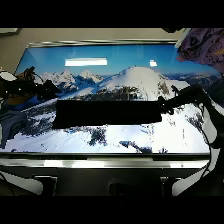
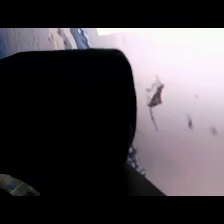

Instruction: Fold the clothes and pants, and hang the long-sleeved shirts on hangers.

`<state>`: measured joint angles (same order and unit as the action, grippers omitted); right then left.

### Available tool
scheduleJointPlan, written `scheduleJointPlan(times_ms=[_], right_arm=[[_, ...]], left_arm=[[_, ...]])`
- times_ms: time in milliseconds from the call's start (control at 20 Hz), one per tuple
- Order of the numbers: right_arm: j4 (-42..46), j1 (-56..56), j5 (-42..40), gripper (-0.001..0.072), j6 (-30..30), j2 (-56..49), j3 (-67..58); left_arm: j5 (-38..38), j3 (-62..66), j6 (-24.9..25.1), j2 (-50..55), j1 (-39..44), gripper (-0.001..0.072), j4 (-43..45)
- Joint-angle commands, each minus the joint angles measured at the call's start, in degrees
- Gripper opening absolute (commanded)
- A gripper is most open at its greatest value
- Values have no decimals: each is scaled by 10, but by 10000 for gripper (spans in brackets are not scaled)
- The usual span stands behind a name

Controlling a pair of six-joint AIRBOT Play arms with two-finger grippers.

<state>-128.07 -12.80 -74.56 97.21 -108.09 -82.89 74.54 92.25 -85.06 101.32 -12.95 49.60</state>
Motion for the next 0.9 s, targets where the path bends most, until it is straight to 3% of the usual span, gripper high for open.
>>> scheduleJointPlan(times_ms=[0,100,150,200,600,850], right_arm=[[4,24,22,32,-15,12,0],[28,19,13,31,-37,50,-1],[57,19,9,31,-56,77,-1],[89,19,1,31,-78,105,-1],[231,19,-73,32,-186,252,-59],[256,19,-141,32,-206,266,-137]], left_arm=[[0,1,0,0,20,411,-2],[-9,0,0,0,59,305,-2],[-18,0,0,1,82,117,-2],[-34,0,0,3,112,16,-2],[-259,0,-130,55,390,15,-12],[-328,11,-136,113,501,14,-126]])
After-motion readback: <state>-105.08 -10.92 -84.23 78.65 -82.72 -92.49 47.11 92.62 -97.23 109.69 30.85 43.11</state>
